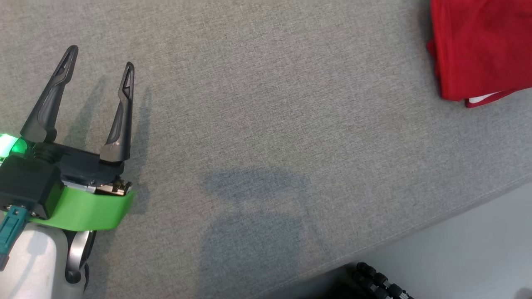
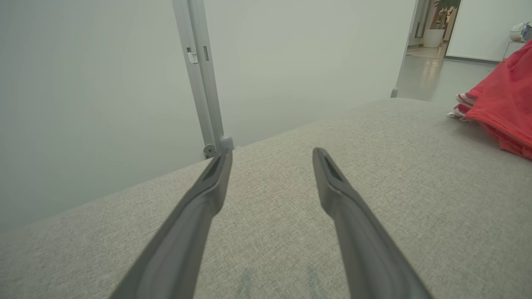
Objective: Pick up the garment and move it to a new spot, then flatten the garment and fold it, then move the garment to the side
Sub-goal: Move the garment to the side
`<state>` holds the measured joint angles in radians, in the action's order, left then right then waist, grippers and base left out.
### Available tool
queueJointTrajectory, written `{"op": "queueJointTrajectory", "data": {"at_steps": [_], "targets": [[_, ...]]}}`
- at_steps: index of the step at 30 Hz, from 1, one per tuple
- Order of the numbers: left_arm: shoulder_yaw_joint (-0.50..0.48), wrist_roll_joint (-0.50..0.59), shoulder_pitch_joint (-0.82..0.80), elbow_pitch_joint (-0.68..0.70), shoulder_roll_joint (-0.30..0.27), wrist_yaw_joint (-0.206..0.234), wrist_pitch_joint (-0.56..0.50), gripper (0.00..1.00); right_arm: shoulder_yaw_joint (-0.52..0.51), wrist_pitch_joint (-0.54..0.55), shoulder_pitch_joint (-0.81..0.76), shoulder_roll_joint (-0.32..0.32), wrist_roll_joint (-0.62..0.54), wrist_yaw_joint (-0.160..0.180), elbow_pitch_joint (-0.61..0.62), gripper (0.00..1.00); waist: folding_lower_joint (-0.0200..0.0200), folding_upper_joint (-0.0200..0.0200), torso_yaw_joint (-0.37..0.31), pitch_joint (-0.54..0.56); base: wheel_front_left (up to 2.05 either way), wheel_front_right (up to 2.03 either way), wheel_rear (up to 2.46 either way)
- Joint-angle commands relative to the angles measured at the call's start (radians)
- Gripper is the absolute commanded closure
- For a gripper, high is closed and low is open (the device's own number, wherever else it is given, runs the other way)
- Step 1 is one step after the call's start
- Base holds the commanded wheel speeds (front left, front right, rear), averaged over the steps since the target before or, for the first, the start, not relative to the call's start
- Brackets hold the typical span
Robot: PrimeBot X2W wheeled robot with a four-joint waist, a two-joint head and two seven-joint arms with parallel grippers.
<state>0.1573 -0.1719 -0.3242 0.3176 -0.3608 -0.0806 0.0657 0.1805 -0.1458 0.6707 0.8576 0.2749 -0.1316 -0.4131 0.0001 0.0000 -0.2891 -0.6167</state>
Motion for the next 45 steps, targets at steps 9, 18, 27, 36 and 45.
{"op": "queueJointTrajectory", "data": {"at_steps": [9,18,27,36,45], "targets": [[0.008,0.008,-0.027,-0.002,-0.002,0.009,0.007,0.00,-0.124,-0.049,0.054,-0.149,-0.073,0.002,-0.175,0.00,-0.0001,0.0000,0.042,-0.033,0.00,0.00,0.00],[-0.006,-0.022,0.026,-0.057,0.020,0.040,0.047,0.00,-0.288,-0.119,-0.030,-0.362,-0.088,0.002,-0.112,0.00,-0.0001,0.0000,0.036,0.057,0.00,0.00,0.00],[-0.014,-0.055,0.085,-0.108,0.060,0.073,0.089,0.00,-0.312,-0.119,-0.184,-0.533,-0.109,0.002,0.124,0.00,-0.0001,0.0000,0.067,0.167,0.00,0.00,0.00],[-0.029,-0.092,0.159,-0.169,0.099,0.108,0.130,0.00,-0.227,-0.105,-0.324,-0.665,-0.129,0.002,0.289,0.00,-0.0001,0.0000,0.158,0.272,0.00,0.00,0.00],[-0.037,-0.118,0.239,-0.218,0.113,0.120,0.152,0.00,-0.168,-0.066,-0.418,-0.706,-0.123,0.002,0.343,0.00,-0.0001,0.0000,0.227,0.373,0.00,0.00,0.00]]}}
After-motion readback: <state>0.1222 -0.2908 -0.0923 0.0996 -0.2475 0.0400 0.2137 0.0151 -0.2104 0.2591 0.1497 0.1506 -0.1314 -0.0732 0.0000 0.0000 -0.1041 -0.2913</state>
